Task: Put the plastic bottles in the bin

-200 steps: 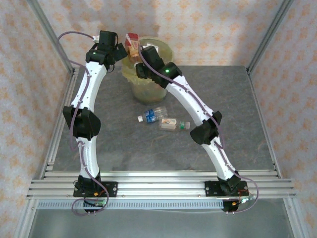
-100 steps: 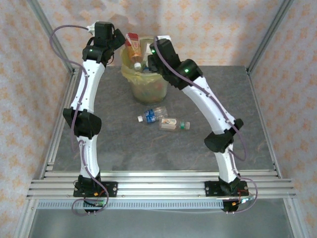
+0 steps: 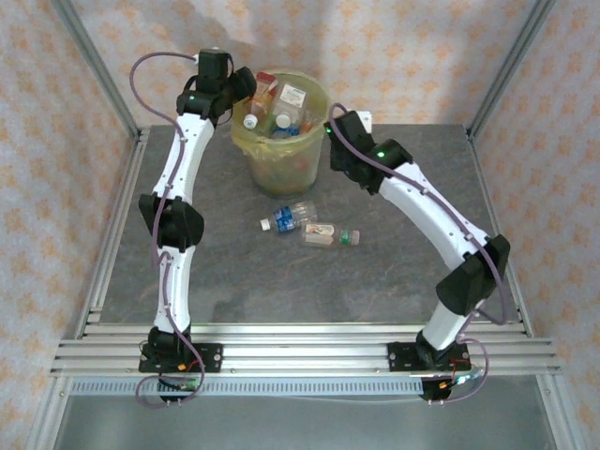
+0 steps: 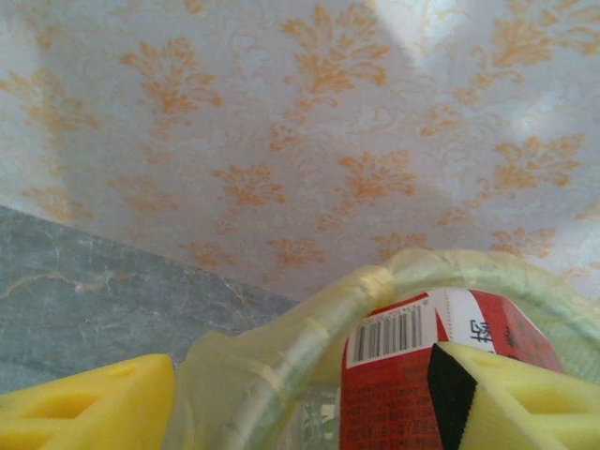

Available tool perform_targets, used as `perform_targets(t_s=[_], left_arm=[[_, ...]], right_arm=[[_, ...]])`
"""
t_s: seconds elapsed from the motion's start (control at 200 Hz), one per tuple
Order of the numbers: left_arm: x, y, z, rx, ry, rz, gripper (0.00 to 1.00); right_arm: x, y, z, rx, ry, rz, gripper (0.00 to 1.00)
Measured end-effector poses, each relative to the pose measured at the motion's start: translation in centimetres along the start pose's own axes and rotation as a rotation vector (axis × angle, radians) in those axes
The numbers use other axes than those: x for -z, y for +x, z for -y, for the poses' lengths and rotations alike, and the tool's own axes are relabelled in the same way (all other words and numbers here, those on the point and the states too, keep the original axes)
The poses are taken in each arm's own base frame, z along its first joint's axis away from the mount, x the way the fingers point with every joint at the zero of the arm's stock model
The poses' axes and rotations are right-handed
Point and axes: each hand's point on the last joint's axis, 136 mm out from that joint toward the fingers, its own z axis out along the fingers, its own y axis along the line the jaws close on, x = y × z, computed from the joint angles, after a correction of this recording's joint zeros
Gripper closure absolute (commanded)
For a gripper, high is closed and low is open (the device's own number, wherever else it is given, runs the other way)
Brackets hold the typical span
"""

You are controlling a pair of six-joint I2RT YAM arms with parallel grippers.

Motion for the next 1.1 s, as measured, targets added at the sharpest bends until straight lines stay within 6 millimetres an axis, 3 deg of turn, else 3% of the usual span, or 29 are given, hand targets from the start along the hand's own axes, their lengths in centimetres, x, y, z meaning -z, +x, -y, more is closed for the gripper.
perform_targets(t_s=[0.1, 0.225, 0.4, 0.555, 0.671, 0.886, 0.986, 1.101], left_arm=[[0.1, 0.0, 0.2, -0.047, 0.009, -0.002, 0.29], [0.2, -0.2, 0.2, -0.089, 0.004, 0.005, 0.26], [0.8, -0.8, -0.4, -0.097, -0.013, 0.009, 0.19], [2.6, -2.2, -1.1, -0.085, -0.039, 0.026, 0.09], [6.0, -5.2, -0.9, -0.073, -0.037, 0.098, 0.07], [15.4, -10.9, 1.2, -0.057, 0.01, 0.266, 0.06], [19.1, -11.3, 1.3, -0.049, 0.013, 0.288, 0.05], [21.7, -9.4, 0.0, -0.033, -0.015, 0.257, 0.04]], right_arm=[[0.0, 1.3, 1.4, -0.034, 0.004, -0.019, 0.4], [0.2, 2.5, 1.6, -0.041, -0.014, -0.039, 0.38], [-0.5, 5.0, 0.5, -0.007, -0.082, -0.119, 0.29], [-0.9, 8.0, -1.1, 0.097, -0.191, -0.216, 0.12], [-1.5, 10.5, -1.6, 0.175, -0.238, -0.285, 0.0], [-2.9, 14.1, -2.8, 0.303, -0.315, -0.391, 0.01], [-3.7, 15.4, -3.4, 0.355, -0.345, -0.432, 0.01], [-4.8, 17.2, -4.0, 0.407, -0.376, -0.49, 0.01]])
